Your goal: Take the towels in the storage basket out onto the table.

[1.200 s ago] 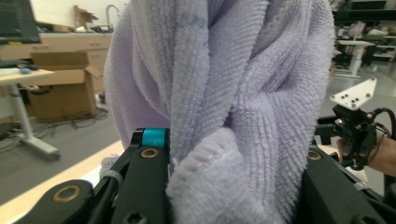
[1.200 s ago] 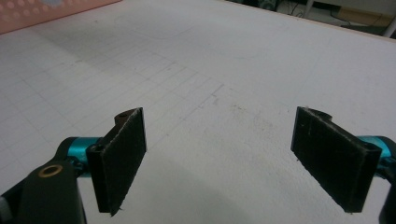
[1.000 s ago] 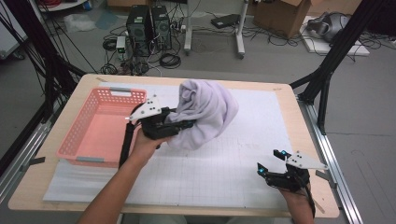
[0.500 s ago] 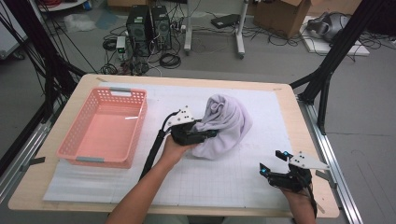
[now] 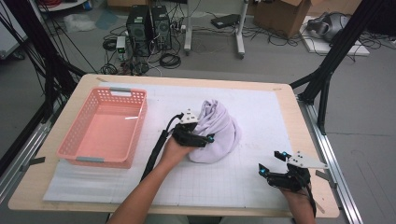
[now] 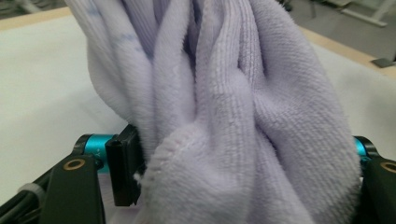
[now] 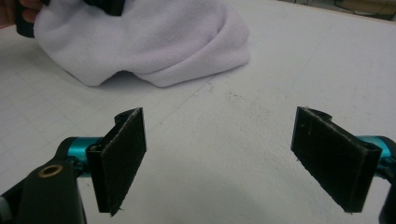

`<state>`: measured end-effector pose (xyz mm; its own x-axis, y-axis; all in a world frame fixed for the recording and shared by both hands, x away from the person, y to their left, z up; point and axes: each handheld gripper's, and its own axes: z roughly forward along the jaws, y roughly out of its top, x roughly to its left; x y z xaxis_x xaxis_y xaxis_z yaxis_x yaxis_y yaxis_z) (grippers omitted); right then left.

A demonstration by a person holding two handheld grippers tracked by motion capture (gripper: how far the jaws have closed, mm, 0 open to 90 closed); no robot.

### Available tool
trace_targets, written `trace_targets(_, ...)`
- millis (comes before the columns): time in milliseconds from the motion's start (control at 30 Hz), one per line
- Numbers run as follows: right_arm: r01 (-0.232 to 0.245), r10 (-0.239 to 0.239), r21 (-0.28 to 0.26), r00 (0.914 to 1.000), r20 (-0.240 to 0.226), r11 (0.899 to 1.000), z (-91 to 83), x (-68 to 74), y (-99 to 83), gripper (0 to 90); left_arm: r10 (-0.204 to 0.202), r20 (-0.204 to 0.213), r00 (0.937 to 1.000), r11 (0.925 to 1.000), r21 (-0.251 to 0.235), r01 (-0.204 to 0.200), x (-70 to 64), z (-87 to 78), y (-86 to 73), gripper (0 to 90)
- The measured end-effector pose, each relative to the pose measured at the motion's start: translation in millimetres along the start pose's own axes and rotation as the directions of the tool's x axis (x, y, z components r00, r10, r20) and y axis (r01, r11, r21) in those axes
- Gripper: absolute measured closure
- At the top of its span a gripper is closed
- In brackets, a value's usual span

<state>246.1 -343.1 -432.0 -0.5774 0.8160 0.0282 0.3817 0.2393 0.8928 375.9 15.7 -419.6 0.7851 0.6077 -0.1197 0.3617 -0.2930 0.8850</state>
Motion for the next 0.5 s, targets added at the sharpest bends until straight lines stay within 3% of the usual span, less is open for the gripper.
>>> trace_targets(133, 0.002, -0.002, 0.002, 1.0000, -0.004, 1.000, 1.9, 0.7, 0.8, 17.1, 0.025, -0.096, 0.9950, 0.9997, 0.009, -0.024, 1.8, -21.2, 7.5, 23.3)
trace_targets(233, 0.007, -0.007, 0.005, 1.0000, -0.006, 1.000, 2.5, 1.6, 1.0, 17.1, 0.016, -0.144, 0.9895, 0.9982, -0.056, -0.024, 2.2, -41.0, 14.6, 22.5)
trace_targets(267, 0.008, -0.008, 0.005, 1.0000, -0.005, 1.000, 3.1, 1.9, 1.1, 17.1, 0.005, -0.151, 0.9886, 0.9934, -0.113, -0.022, 3.3, -54.9, 18.3, 22.4)
trace_targets(333, 0.008, -0.008, 0.009, 1.0000, -0.004, 1.000, 3.3, 2.1, 1.2, 17.1, -0.001, -0.149, 0.9888, 0.9916, -0.128, -0.018, 4.4, -61.1, 18.9, 20.8)
trace_targets(367, 0.008, -0.008, 0.007, 1.0000, -0.003, 1.000, 3.3, 2.5, 1.4, 17.1, -0.019, -0.129, 0.9915, 0.9900, -0.141, 0.000, 5.6, -69.8, 15.8, 19.8)
trace_targets(500, 0.007, -0.007, 0.010, 1.0000, 0.002, 1.000, 2.7, 3.3, 2.2, 17.1, -0.011, -0.115, 0.9933, 0.9909, -0.134, -0.004, 5.3, -76.9, 3.0, 20.3)
